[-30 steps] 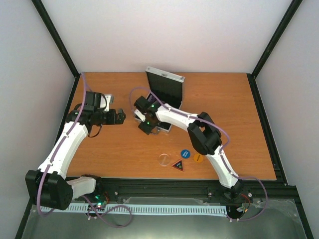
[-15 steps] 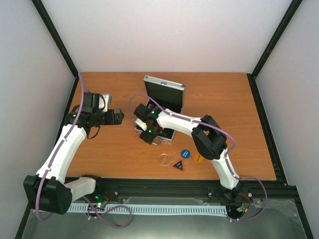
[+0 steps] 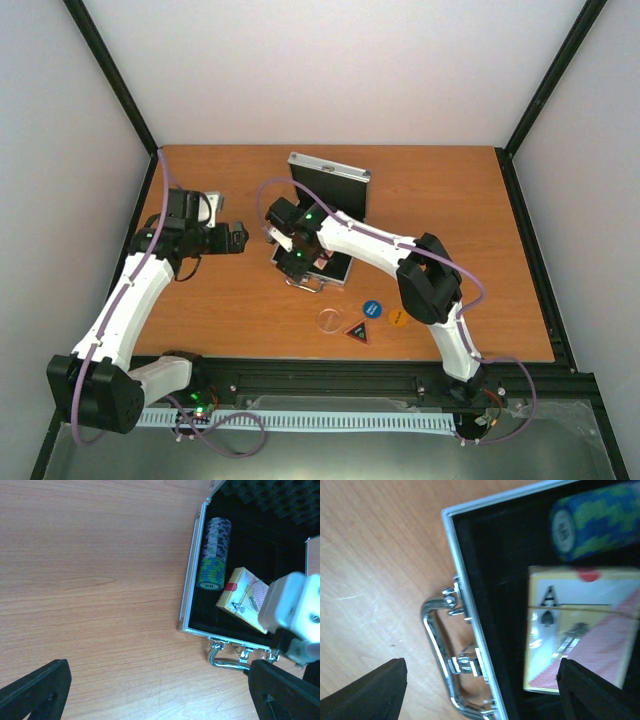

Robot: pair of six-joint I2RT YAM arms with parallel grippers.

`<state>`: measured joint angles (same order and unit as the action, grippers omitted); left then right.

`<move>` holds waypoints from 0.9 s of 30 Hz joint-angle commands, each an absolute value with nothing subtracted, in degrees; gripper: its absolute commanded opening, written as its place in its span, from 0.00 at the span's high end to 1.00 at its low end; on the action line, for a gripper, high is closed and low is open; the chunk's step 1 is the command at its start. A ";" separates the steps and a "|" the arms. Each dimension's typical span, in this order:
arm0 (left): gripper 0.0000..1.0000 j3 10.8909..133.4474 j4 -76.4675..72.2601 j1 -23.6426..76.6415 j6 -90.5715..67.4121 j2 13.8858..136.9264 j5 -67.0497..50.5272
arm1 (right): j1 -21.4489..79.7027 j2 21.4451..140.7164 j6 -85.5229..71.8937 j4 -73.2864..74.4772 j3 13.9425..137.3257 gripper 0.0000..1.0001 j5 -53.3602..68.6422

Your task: Pack up texas hold em set

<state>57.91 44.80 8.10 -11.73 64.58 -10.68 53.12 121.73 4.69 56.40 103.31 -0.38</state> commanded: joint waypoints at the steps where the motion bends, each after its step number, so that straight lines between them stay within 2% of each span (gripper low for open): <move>1: 0.00 57.60 44.58 7.82 -11.25 63.13 -10.72 | 53.67 118.78 5.25 57.22 105.91 0.15 -11.62; 6: 0.00 57.16 44.24 7.82 -11.74 63.35 -11.19 | 51.78 121.30 5.80 56.51 105.51 0.14 -17.48; 17: 0.00 57.21 44.74 7.82 -11.93 64.26 -11.18 | 48.68 123.02 10.05 51.15 102.79 0.13 -9.70; 27: 0.00 57.35 44.66 7.82 -11.91 64.95 -10.81 | 48.43 124.98 9.15 50.80 103.05 0.13 -7.45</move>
